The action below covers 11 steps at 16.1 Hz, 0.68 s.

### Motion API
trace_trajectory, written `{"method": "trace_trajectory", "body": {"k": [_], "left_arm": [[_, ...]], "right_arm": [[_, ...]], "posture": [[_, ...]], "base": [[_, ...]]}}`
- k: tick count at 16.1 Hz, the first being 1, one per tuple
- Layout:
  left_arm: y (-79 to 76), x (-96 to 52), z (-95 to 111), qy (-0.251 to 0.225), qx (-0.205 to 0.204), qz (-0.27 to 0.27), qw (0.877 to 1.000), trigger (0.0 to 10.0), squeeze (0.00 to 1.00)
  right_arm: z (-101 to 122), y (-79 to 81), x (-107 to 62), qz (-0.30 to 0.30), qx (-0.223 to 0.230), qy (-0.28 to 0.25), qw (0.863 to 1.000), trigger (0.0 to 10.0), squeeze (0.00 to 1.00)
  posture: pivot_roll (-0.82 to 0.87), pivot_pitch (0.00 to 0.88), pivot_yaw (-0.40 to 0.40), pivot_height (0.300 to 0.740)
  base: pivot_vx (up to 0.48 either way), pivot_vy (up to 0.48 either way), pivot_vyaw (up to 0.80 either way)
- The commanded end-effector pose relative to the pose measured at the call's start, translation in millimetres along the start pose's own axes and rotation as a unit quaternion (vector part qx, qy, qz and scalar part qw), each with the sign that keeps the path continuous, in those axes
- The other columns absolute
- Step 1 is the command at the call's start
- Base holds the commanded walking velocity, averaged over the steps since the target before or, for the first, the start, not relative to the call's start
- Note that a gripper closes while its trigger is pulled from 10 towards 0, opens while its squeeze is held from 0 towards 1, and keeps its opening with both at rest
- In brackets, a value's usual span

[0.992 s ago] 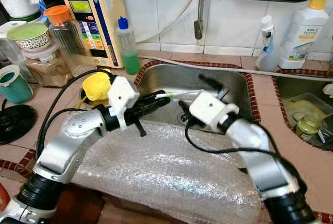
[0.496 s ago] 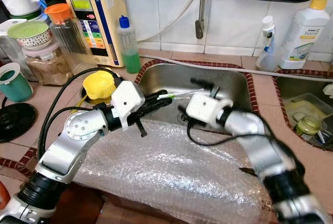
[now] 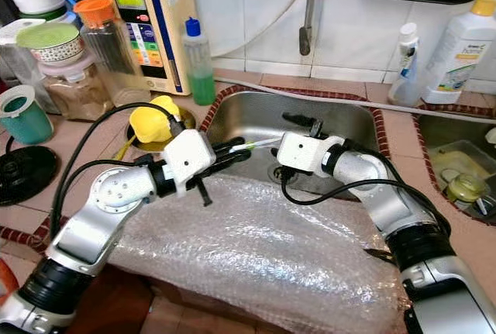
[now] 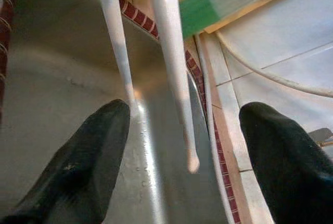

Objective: Kitchen organization

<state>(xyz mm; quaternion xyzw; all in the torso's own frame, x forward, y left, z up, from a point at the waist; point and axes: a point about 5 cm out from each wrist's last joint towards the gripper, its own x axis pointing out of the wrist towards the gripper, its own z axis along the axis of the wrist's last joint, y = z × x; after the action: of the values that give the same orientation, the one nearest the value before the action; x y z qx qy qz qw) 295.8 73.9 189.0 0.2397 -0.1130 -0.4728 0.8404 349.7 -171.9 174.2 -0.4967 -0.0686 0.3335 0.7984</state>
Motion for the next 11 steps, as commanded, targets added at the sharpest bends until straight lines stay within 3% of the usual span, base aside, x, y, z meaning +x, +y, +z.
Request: {"method": "trace_trajectory", "body": {"k": [1,2,6,9,11], "left_arm": [[-0.4,0.1,-2.0,0.004,0.008,0.001,1.000,1.7,0.00],[0.2,0.4,-2.3,0.004,0.010,0.004,1.000,2.2,0.00],[0.4,2.4,-2.3,-0.001,0.018,0.008,1.000,2.4,0.00],[0.8,3.4,-6.4,-0.001,0.017,0.014,1.000,3.1,0.00],[0.4,5.8,-8.5,-0.004,0.020,0.017,1.000,2.8,0.00]], "right_arm": [[4.2,-8.1,3.0,-0.004,-0.011,-0.011,1.000,0.0,0.00],[2.7,-8.5,3.8,-0.006,-0.009,-0.014,1.000,0.0,0.00],[1.9,-5.3,4.5,-0.004,0.004,-0.022,1.000,0.0,0.00],[2.9,-1.3,5.6,0.001,0.013,-0.030,0.999,0.0,0.00],[1.2,-0.5,4.6,-0.001,0.018,-0.032,0.999,0.0,0.00]], "posture": [[0.01,0.000,0.031,0.740],[0.01,0.000,0.032,0.740],[0.00,0.000,0.039,0.740],[0.00,0.000,0.045,0.740],[0.00,0.000,0.051,0.740]], "base": [[0.000,0.000,0.00],[0.000,0.000,0.00],[0.000,0.000,0.00],[0.000,0.000,0.00],[0.000,0.000,0.00]]}}
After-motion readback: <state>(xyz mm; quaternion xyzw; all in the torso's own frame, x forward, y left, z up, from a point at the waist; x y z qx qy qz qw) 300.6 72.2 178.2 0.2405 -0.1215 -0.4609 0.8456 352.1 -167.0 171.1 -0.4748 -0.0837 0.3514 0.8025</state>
